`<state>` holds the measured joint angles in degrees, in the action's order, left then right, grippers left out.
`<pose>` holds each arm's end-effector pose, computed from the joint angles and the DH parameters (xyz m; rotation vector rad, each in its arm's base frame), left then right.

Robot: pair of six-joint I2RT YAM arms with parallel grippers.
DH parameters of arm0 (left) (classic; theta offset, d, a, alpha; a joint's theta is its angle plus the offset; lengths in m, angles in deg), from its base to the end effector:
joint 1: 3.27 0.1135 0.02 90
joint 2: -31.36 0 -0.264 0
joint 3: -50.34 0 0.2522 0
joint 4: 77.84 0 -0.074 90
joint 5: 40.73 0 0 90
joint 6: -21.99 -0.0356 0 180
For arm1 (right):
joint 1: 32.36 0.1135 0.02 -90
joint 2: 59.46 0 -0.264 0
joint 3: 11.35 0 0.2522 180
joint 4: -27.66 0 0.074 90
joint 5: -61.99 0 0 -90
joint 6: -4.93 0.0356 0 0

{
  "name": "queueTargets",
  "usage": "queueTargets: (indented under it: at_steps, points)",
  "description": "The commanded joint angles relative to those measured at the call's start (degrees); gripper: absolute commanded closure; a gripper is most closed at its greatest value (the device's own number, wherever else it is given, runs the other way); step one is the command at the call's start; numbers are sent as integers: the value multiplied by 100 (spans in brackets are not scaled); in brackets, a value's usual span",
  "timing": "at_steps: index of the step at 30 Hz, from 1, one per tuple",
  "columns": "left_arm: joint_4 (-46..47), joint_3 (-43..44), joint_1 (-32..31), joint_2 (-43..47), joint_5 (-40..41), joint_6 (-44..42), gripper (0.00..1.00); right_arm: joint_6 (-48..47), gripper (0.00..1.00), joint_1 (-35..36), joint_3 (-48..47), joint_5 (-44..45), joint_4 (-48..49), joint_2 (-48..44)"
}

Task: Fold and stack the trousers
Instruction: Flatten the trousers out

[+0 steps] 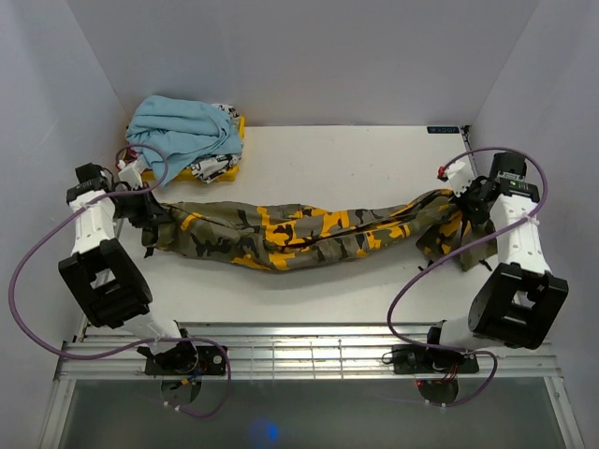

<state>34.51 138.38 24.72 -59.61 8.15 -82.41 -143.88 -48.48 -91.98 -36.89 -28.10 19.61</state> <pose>0.2846 0.1247 0.2695 -0.1356 2.4855 -0.7150 0.2762 -0.0741 0.2910 -0.9813 2.3366 -0.3416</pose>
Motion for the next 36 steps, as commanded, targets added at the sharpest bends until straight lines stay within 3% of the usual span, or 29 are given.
queueTargets:
  at_steps: [1,3,4,5,8,10,12,13,15,16,20,25,29,36]
  points:
    - [-210,358,49,-453,288,-205,100,-545,92,3,-501,-34,-414,764]
    - [-166,490,49,-779,263,-29,87,-316,92,100,-791,-43,-511,1170]
    - [-9,569,49,-1025,263,85,77,-220,92,126,-845,-43,-511,1503]
    - [45,605,49,-1123,132,147,59,-62,90,153,-889,-26,-537,1637]
    - [28,780,49,-1273,87,147,39,36,72,267,-749,97,-599,1849]
    - [-112,860,49,-1186,192,-142,20,45,59,276,-407,176,-441,1639]
    - [-139,834,66,-896,419,-422,8,-34,45,241,-135,255,-301,1280]
    - [-200,808,101,-800,464,-537,7,-43,30,232,102,290,-265,1147]
    - [-376,790,233,-623,491,-748,4,-43,17,154,279,300,-274,718]
    - [-620,798,303,-605,465,-1019,4,-52,16,101,437,282,-283,550]
    - [-1009,755,926,-596,447,-1618,3,-306,16,-172,841,291,-545,-110]
    - [-1203,307,1174,-833,333,-2418,3,-273,16,-278,1457,151,-582,-287]
    - [-966,-141,1191,-869,-70,-2902,3,385,19,-278,1546,-376,-573,99]
    - [-597,-590,1235,-992,-658,-2859,4,1791,22,-278,1607,-1089,-415,408]
